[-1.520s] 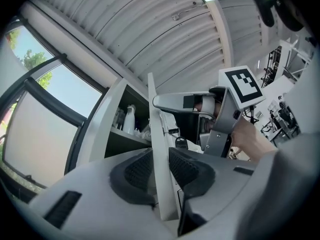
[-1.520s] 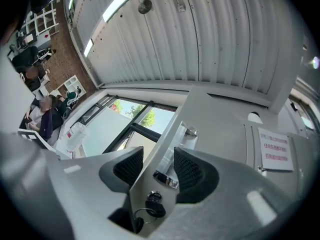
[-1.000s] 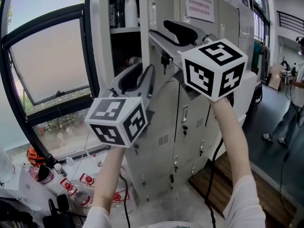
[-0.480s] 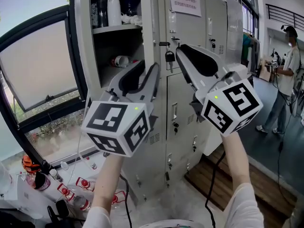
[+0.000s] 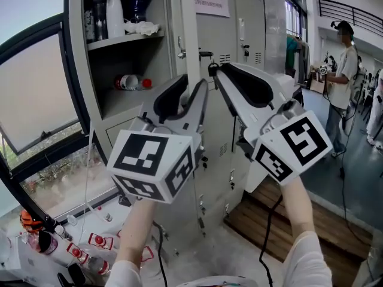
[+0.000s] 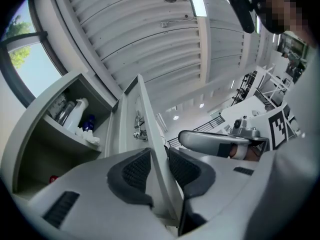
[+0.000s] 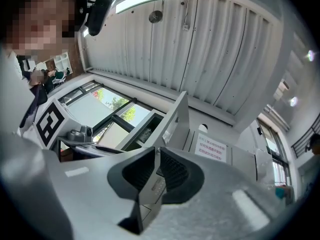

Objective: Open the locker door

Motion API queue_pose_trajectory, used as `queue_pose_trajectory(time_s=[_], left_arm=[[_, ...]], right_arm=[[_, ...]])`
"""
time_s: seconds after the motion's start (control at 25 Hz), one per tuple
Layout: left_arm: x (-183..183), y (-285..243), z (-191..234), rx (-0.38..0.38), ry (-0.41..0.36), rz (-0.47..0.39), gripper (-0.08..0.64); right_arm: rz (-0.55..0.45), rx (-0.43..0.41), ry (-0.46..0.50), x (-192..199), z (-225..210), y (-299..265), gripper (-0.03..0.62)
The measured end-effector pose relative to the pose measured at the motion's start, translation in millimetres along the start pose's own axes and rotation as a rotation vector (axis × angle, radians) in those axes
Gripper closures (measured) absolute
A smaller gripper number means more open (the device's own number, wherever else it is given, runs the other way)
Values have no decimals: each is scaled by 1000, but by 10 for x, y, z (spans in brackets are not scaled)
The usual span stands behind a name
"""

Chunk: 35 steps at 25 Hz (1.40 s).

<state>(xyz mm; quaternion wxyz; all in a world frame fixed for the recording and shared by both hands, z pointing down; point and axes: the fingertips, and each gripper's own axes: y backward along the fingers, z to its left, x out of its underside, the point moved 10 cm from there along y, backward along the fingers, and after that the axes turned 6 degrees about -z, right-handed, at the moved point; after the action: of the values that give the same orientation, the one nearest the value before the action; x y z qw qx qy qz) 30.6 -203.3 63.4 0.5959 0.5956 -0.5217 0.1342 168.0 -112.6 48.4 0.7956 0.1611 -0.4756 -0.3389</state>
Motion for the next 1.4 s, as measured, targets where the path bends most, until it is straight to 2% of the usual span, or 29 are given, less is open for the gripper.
queue_pose_trajectory(time_s=[0.44, 0.64, 0.84, 1.4], left_arm=[[277, -493, -321, 79, 37, -15, 462], [422, -795, -444, 113, 29, 20, 462], [617, -1101, -520, 119, -32, 54, 457], [954, -1643, -581, 99, -37, 93, 443]], right_arm=[[91, 102, 63, 29, -343, 422, 555], [137, 139, 92, 4, -479, 576, 555], [201, 157, 99, 92, -579, 741, 555], [274, 212, 101, 240, -791, 882, 560]])
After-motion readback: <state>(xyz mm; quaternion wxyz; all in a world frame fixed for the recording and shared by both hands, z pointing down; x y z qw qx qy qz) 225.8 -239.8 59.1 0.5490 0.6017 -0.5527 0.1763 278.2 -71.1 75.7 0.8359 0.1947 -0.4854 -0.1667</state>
